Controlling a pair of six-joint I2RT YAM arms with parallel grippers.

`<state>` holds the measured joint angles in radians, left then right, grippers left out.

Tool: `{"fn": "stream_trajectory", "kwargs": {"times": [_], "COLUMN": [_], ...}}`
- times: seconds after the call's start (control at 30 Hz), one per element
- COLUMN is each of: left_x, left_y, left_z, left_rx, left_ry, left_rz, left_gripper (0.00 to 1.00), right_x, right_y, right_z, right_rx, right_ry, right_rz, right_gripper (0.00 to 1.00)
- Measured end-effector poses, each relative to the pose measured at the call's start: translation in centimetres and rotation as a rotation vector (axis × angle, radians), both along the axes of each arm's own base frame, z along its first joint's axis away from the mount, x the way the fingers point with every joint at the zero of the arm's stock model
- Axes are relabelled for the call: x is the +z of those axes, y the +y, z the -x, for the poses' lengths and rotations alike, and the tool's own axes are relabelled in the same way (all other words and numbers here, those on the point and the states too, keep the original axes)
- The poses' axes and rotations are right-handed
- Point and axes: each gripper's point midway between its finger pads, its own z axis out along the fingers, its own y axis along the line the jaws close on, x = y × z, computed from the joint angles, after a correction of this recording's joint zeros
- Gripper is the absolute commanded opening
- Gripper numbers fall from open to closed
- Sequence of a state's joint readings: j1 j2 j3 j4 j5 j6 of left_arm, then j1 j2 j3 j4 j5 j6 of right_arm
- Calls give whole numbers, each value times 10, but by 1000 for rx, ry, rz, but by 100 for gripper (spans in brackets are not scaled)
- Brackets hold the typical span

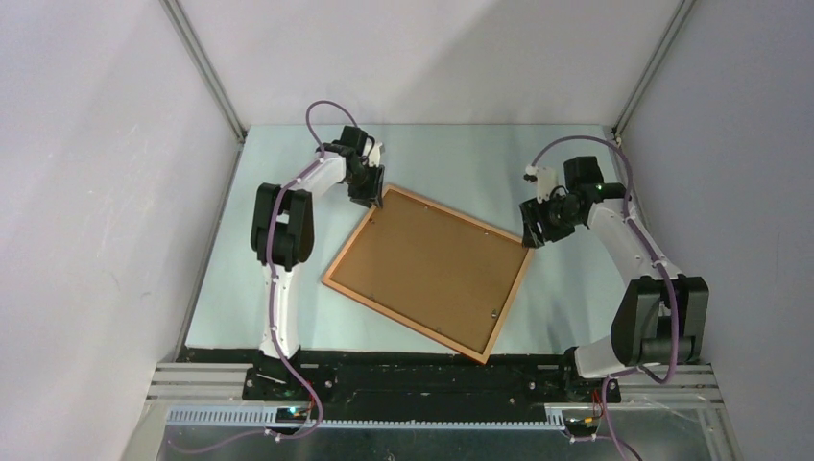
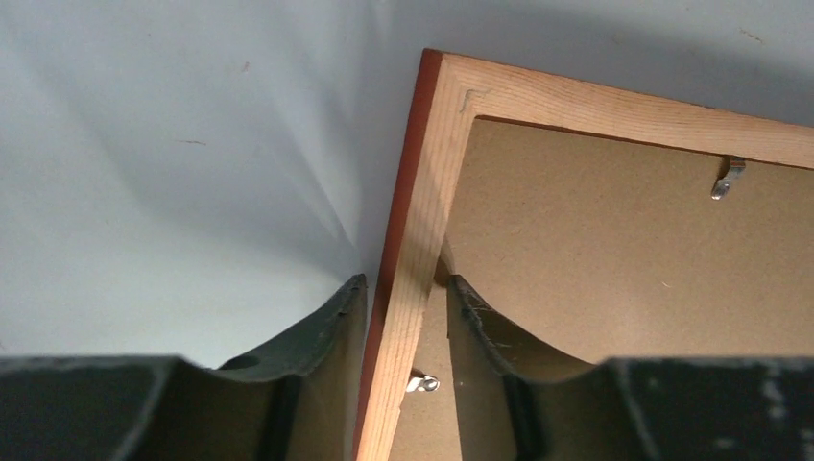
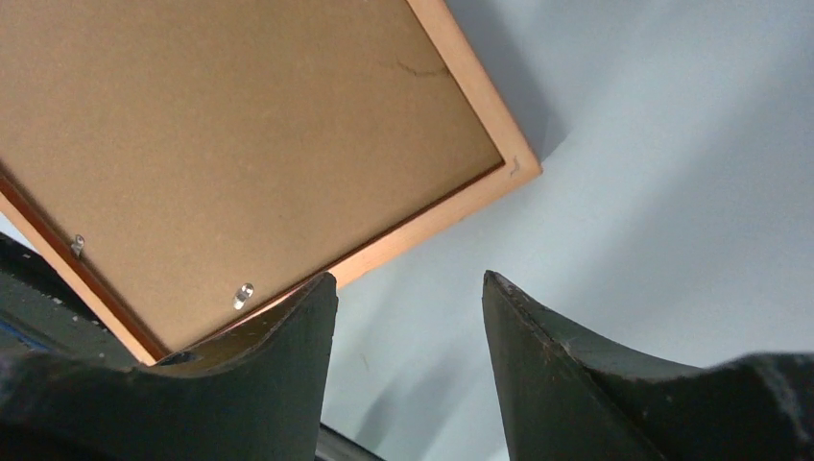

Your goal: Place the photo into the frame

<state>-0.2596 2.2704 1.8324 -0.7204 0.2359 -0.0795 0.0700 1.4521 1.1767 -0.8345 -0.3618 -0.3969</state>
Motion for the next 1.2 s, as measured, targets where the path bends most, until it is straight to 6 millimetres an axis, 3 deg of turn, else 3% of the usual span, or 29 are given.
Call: {"fn": "stream_trajectory", "kwargs": {"times": [0.33,0.47,0.57,0.83,1.2], "left_x": [1,0,0,1,0], "left_y": [-2,-2,-2,-2,12], "left_z": [1,1,1,1,10], "left_rx": [0,2,2,4,25], "left_ry": [8,8,6,-16,4], "left_rz": [26,27,27,31,49], "left_gripper": [11,1,0,0,0], "right_x": [-23,-43,-66,-102,-104], "right_y": [-13,-19,-24,-28,-8], "right_z": [17,21,24,24,10], "right_rx": [-74,-91,-111,-139,-157], "right_ry": [105,183,265,370,432], "right_rz": [-46,-52,-57,-82,-216], "right_gripper": [62,62,62,61,60]}}
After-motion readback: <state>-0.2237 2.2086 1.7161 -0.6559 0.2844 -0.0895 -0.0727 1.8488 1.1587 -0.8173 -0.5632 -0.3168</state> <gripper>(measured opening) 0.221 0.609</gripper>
